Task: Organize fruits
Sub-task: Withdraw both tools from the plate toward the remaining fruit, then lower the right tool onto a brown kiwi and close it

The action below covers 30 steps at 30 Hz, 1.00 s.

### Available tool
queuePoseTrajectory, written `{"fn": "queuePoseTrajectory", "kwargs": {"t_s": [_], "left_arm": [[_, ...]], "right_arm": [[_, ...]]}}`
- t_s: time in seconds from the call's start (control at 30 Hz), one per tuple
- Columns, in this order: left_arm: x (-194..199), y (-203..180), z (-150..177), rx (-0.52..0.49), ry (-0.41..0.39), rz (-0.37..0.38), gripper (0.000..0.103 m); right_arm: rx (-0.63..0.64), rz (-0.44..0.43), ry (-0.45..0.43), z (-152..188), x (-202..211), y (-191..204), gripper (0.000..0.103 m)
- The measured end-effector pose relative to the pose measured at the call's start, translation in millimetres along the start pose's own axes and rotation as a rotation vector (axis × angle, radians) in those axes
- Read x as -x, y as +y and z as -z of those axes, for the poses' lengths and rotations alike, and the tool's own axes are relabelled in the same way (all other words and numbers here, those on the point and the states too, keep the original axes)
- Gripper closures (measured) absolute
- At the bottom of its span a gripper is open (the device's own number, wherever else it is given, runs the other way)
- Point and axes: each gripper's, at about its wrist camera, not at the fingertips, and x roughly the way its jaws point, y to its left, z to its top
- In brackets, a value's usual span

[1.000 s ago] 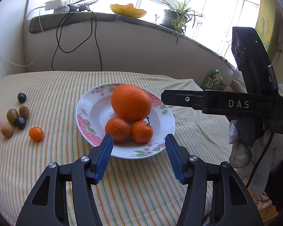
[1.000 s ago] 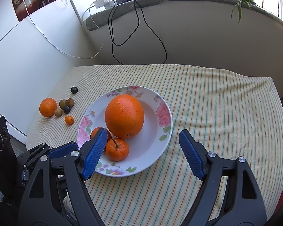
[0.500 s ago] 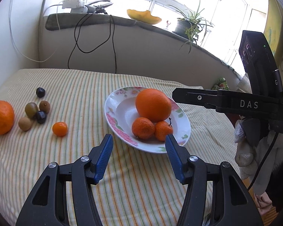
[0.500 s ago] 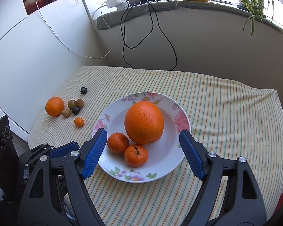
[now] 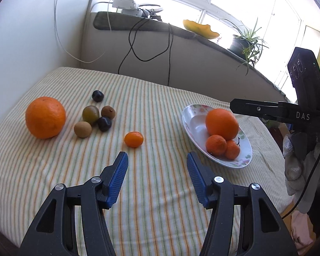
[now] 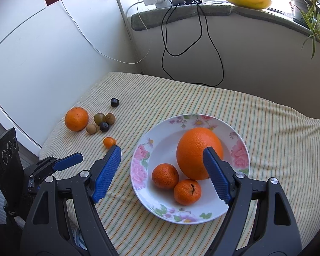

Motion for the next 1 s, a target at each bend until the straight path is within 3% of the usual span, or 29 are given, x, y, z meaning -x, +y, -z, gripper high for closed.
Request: {"fn": "queuePoseTrajectory", "kwargs": {"t_s": [0.27, 0.63, 1.0], "left_arm": [[-5, 25, 4, 0.049, 0.005, -0.008, 0.049], [-19, 28, 2, 0.048, 0.019, 0.032, 0.055], [-33, 39, -1, 0.065, 0.044, 0.061, 0.064]], "right_arm": [[0.03, -0.058, 0.025, -22, -21, 25, 0.021], [0.043, -0.162, 0.111, -59, -73, 64, 0.022], [-0.052, -0.218, 0.277, -72, -150, 84, 0.048]]}}
